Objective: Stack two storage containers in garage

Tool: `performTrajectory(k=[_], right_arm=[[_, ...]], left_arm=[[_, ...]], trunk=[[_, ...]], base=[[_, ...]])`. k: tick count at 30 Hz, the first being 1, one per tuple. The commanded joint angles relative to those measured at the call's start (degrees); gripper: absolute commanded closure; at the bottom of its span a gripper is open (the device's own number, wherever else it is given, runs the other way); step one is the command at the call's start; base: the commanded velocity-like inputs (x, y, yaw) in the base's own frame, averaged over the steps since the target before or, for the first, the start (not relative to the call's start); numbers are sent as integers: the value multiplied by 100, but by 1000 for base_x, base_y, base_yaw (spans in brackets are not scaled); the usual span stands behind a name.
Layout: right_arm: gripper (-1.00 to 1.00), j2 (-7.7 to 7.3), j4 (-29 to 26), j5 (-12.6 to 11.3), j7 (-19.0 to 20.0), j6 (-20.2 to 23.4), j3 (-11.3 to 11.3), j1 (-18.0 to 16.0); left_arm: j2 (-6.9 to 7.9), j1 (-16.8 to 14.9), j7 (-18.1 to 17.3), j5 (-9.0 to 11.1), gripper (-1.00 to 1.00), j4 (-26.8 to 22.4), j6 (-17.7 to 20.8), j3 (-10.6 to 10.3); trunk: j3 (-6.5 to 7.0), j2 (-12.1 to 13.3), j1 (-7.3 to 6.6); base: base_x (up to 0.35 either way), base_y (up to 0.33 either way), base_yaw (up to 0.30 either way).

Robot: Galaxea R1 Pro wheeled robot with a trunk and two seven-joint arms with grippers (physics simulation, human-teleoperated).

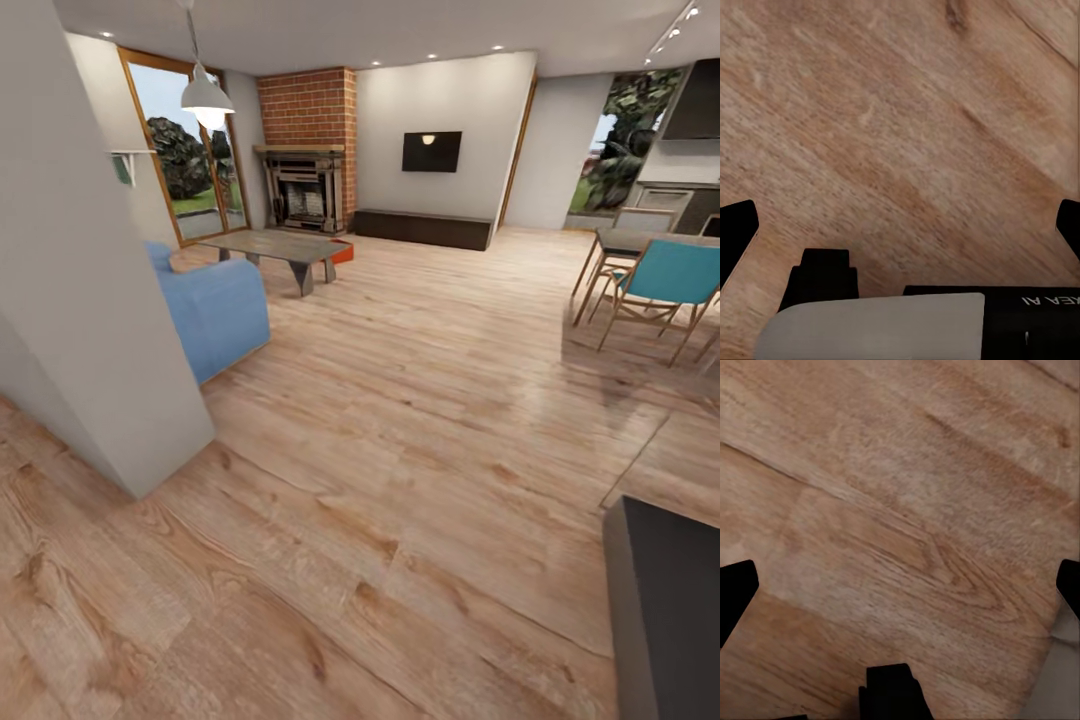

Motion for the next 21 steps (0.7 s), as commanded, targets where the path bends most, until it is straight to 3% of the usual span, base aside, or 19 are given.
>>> performTrajectory(k=[1,12,21], right_arm=[[-100,-1,4,-59,-27,-25,49,-4],[-100,-1,18,-61,-27,-25,49,-4],[-100,4,22,-63,-27,-25,49,-4]], left_arm=[[1,-4,-23,59,-100,6,-16,-48],[4,-5,-23,59,-100,4,-18,-48],[113,-3,-23,59,-100,6,-25,-48]], trunk=[[-5,-2,3],[-5,-2,3],[-5,-2,3]], base=[[340,0,0],[337,-59,0],[310,-140,0]])
